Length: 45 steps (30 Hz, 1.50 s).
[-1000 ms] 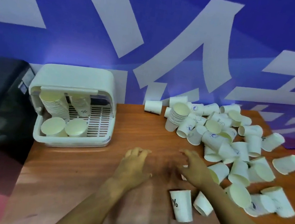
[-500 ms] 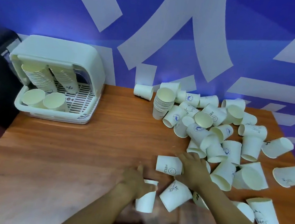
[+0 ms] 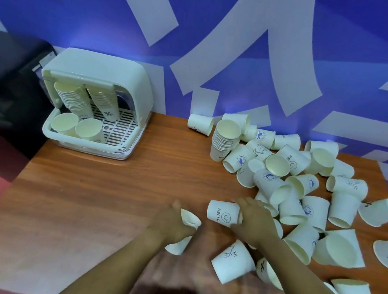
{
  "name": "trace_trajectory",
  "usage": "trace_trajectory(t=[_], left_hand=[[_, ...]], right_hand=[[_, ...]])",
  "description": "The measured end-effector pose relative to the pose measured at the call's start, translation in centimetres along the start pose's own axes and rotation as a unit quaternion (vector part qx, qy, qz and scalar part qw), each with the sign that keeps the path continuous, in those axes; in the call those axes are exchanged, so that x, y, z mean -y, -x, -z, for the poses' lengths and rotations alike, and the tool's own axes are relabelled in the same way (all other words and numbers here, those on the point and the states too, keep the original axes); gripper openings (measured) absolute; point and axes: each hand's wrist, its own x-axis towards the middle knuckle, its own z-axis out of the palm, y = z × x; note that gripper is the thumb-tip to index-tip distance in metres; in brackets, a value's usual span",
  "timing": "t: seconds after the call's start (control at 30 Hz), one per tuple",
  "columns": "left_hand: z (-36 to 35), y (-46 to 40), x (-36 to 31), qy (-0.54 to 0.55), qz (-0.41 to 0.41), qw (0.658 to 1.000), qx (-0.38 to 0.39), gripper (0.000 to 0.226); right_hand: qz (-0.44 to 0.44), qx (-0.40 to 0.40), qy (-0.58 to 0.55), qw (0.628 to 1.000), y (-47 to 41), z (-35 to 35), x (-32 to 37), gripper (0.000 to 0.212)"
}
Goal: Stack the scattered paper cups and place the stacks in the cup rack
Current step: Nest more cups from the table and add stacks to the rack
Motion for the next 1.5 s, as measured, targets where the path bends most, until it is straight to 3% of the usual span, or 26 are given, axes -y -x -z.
trace_trajectory(t=[0.1,0.4,0.67,0.83,1.03,1.5], left_hand=[[3.4,0.1,0.1,-0.009,-0.003,0.999,-0.053,0.083],[12.8,0.6,3.3,0.036,-0.060,0.980,-0.184,0.081],[20.4,0.4,10.0,0.069,-0.104,0.975,-0.186,0.089],[24.8,-0.4,15.3,0.071,-0.123,0.971,-0.192,0.079],[29.0,-2.1,20.0,0.089,-0.117,0.968,-0.206,0.076],[34.1,-6.2,24.3,0.109,-0.107,0.943,-0.296,0.082]], right_hand=[[0.002,-0.030,-0.069,0.997,-0.5,1.4,1.1,0.066],[0.015,-0.082,-0.164,0.983,-2.6,4.5,8.1,0.069],[0.001,-0.145,-0.240,0.960,-5.0,5.8,17.9,0.077],[0.001,-0.152,-0.235,0.960,-6.8,5.8,24.9,0.080],[-0.004,-0.164,-0.253,0.953,-9.2,5.5,31.5,0.069],[0.028,-0.170,-0.297,0.939,-15.2,4.6,40.3,0.073]])
